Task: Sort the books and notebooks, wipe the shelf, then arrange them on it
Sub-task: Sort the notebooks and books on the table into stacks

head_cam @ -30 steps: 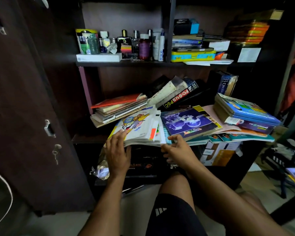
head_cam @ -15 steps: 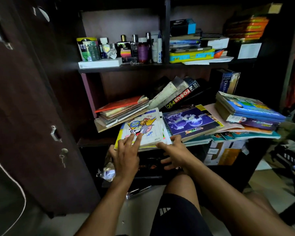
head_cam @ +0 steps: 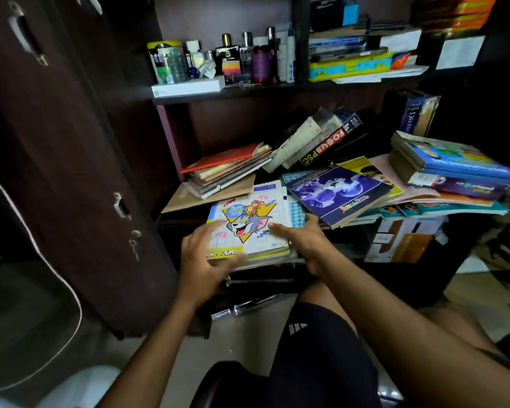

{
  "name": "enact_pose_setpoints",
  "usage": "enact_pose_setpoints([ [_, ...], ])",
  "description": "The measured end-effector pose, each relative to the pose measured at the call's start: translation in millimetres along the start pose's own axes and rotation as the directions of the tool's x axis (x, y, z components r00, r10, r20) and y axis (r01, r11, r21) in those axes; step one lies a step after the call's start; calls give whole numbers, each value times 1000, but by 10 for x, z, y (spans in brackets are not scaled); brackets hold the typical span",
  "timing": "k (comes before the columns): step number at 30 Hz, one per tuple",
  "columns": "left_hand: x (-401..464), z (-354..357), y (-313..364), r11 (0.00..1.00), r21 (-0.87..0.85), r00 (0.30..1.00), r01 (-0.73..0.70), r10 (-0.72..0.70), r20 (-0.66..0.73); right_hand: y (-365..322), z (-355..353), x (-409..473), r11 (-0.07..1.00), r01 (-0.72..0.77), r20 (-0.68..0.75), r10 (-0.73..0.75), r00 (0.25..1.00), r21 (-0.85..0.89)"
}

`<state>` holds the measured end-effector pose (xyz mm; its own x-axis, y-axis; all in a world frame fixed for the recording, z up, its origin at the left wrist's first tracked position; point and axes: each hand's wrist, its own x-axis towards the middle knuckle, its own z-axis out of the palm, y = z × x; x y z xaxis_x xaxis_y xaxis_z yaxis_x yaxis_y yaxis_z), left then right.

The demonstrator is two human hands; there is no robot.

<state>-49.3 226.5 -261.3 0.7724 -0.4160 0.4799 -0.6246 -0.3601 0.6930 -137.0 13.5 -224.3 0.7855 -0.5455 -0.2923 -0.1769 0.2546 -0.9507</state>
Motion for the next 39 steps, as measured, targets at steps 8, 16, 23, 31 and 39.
enact_pose_setpoints([
  [8, 226, -232, 66, 370, -543, 652, 754, -528, 545, -320, 87, 44, 970, 25, 139, 10, 990, -244],
  [16, -7, 31, 370, 208, -650, 638, 731, -545, 543, -670, -111, 49, 923, 114, 332, 16, 943, -368],
  [23, -42, 223, 631, 195, -621, 625, 759, -482, 614, -589, -482, -53, 892, 160, 292, -32, 956, -424],
  [31, -160, 363, 1134, 341, -681, 761, 648, -271, 589, -615, -1063, -692, 948, 251, 197, -213, 957, -197],
  [39, -263, 938, 1963, 520, -643, 745, 562, 18, 666, -374, -1991, -1339, 945, 325, -216, -324, 921, -33],
])
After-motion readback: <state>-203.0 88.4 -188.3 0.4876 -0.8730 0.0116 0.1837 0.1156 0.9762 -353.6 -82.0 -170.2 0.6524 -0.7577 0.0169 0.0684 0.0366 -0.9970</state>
